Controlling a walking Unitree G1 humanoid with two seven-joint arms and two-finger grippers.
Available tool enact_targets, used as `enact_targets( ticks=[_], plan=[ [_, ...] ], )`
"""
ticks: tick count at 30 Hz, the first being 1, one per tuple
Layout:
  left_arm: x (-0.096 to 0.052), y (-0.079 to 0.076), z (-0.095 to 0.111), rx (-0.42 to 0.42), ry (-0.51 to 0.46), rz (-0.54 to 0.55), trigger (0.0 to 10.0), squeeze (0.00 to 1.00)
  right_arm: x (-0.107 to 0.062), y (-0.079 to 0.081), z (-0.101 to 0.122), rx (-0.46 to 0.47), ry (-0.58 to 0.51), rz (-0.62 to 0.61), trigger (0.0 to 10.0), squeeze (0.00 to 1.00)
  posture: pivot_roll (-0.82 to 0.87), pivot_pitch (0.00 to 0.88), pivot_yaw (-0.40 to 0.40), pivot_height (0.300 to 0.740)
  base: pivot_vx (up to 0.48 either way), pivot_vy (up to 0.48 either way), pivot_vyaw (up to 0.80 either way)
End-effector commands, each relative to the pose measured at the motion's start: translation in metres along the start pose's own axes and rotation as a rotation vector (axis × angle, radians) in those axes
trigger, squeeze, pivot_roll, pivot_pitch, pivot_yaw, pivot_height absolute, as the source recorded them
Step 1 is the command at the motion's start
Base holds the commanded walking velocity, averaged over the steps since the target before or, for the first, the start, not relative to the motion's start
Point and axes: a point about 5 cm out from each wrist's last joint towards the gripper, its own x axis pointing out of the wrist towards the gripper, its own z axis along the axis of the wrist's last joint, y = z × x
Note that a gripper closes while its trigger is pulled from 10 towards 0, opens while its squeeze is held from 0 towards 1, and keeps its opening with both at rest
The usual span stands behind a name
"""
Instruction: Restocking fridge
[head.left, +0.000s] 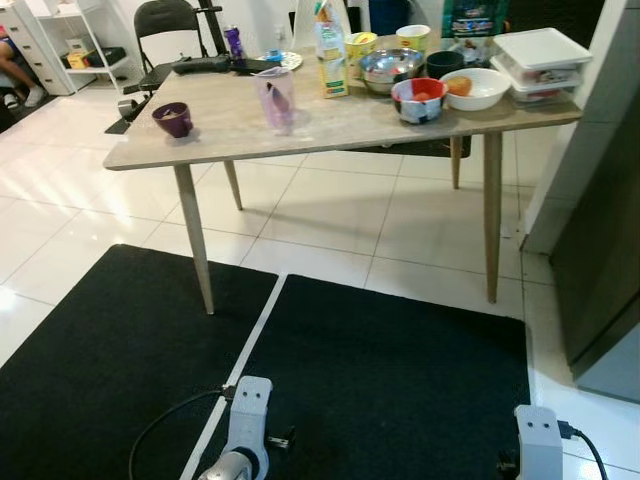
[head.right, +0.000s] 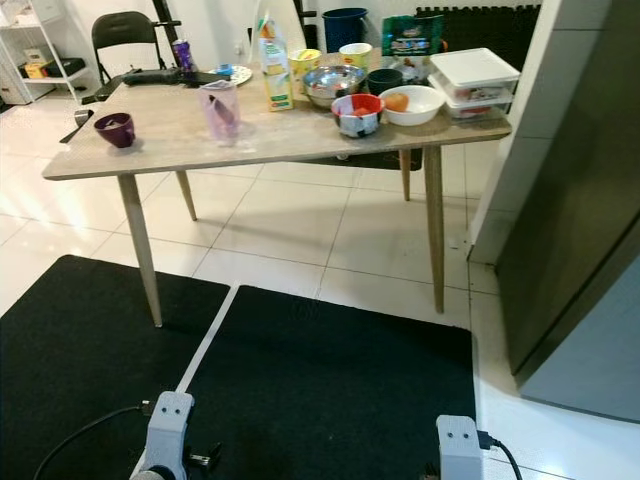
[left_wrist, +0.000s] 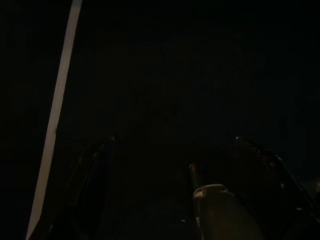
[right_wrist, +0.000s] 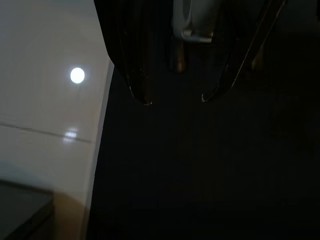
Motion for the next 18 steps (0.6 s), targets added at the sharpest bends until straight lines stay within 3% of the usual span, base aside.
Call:
enact_targets(
  ticks=[1, 8, 10, 14, 18],
  plan=[
    [-0.001, 0.002, -0.007, -0.006, 0.028, 0.010, 10.0, 0.00, -0.001, -0.002, 0.002, 0.024, -0.037, -0.018, 10.0, 0.00, 0.01, 0.120, 0.109, 0.740, 0.000, 0.000, 0.00],
    [0.000, -0.002, -0.005, -0.017, 0.026, -0.006, 10.0, 0.00, 0.003, -0.004, 0.024, 0.024, -0.155, -0.059, 10.0, 0.00, 0.01, 0.111, 0.106, 0.740, 0.000, 0.000, 0.00],
    [0.001, -0.004, -0.005, -0.017, 0.024, -0.016, 10.0, 0.00, 0.005, 0.002, 0.034, 0.028, -0.204, -0.027, 10.0, 0.00, 0.01, 0.103, 0.105, 0.740, 0.000, 0.000, 0.00],
    [0.002, -0.006, -0.004, -0.032, 0.013, -0.007, 10.0, 0.00, 0.008, 0.014, 0.040, -0.024, -0.205, 0.038, 10.0, 0.00, 0.00, 0.095, 0.078, 0.740, 0.000, 0.000, 0.00],
    [0.004, -0.010, -0.003, -0.055, 0.003, 0.007, 10.0, 0.00, 0.009, 0.012, 0.038, -0.070, -0.174, 0.043, 10.0, 0.00, 0.00, 0.089, 0.044, 0.740, 0.000, 0.000, 0.00]
  ],
)
